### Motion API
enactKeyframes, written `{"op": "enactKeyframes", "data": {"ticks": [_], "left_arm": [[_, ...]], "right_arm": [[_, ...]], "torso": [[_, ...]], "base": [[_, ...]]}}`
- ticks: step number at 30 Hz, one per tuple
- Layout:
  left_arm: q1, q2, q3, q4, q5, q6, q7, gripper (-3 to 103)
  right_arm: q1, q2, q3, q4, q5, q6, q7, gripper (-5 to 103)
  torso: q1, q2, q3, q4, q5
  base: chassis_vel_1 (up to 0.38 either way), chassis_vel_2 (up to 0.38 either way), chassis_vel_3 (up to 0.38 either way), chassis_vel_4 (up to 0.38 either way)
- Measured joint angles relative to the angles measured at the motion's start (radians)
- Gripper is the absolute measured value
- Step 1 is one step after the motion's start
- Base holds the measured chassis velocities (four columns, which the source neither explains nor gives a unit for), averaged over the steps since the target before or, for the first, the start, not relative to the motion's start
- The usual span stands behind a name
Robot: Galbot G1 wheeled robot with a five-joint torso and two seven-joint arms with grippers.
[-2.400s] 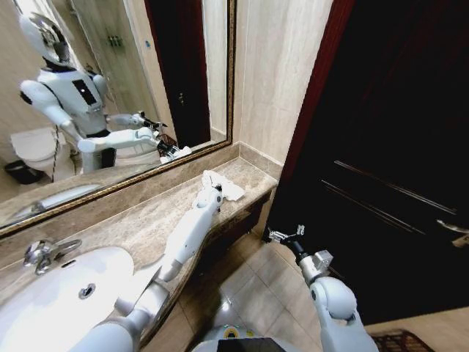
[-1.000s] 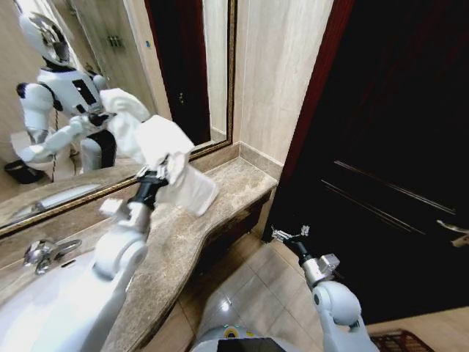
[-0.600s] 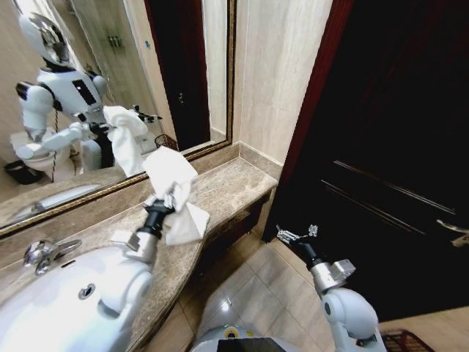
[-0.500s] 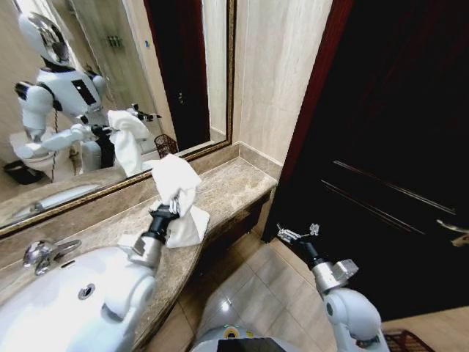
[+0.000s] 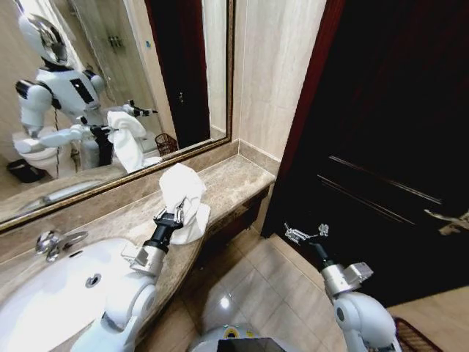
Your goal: Discard the used towel into the hamper.
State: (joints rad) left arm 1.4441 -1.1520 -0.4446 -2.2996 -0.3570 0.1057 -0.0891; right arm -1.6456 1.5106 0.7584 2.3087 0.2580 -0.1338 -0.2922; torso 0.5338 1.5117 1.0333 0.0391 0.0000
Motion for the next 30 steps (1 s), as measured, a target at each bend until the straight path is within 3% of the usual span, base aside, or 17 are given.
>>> {"op": "enactKeyframes", "data": {"ticks": [30], "left_arm": [[0.008,-0.027,0.019,0.047,0.098,-0.055,0.018,9]], "right_arm": [[0.003,0.014,-0.007,-0.033,-0.006,0.030,0.001,100]], "torso": [[0.001,0.000,0.000,-0.0001,0.0001]], "base": [[0.073,-0.081,-0.085,0.079]]}}
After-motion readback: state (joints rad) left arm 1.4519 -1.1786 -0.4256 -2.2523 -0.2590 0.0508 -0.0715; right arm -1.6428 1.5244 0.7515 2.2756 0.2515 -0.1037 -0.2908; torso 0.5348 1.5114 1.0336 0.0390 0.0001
